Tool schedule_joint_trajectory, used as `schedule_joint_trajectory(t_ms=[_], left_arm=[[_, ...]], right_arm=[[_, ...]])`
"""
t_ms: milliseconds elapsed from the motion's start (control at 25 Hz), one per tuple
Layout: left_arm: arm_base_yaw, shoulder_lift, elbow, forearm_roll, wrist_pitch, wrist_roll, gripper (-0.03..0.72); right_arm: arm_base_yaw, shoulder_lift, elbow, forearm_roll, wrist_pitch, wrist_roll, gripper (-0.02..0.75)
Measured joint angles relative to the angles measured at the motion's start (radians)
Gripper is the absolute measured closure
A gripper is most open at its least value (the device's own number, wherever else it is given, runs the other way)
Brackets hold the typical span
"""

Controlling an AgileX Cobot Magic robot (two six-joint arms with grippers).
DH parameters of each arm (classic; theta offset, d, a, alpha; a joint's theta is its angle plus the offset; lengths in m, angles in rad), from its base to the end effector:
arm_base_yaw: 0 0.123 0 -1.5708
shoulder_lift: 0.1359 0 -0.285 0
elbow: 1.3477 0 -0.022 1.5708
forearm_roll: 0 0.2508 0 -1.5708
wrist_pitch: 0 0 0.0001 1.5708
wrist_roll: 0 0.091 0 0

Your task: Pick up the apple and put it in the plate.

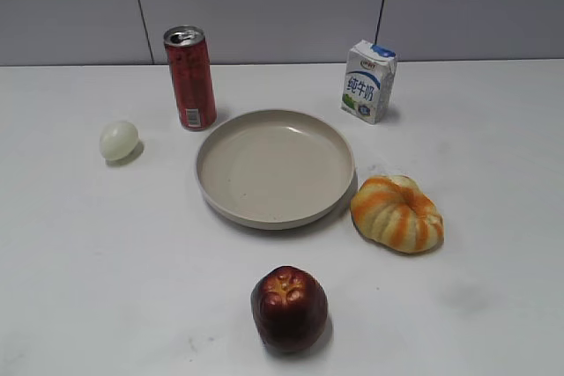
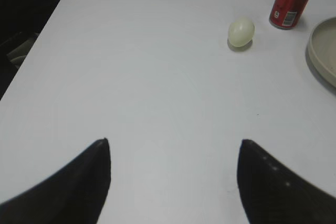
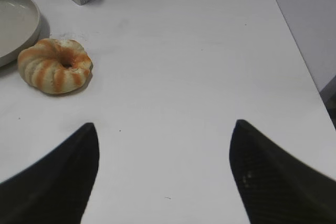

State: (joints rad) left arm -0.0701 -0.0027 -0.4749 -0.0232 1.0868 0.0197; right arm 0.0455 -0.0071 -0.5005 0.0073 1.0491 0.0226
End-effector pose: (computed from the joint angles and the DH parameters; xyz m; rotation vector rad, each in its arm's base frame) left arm -0.0037 -0.0016 0.2682 0.0951 2.0909 -0.0585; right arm -0.0055 0.0003 0.2783 -0.0235 2.0253 0.0518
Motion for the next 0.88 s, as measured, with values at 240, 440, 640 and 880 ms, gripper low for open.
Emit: schedule_joint_trajectory(t_ms=[240,440,640,880], left_arm=[[0.0,0.0,0.0,0.0,0.0,0.0,0.116],[0.0,0.0,0.0,0.001,0.0,0.0,0.116],[0.0,0.037,-0.003,0.009,-0.014,0.0,0.116],[0.0,0.347,-0.039,-0.046,-0.127,0.118,0.116]], right_arm=[[0.0,0.0,0.0,0.0,0.0,0.0,0.153],[0.0,0.0,0.0,0.0,0.0,0.0,0.153],[0.0,0.0,0.0,0.0,0.0,0.0,0.153],[0.0,0.0,0.0,0.0,0.0,0.0,0.153]])
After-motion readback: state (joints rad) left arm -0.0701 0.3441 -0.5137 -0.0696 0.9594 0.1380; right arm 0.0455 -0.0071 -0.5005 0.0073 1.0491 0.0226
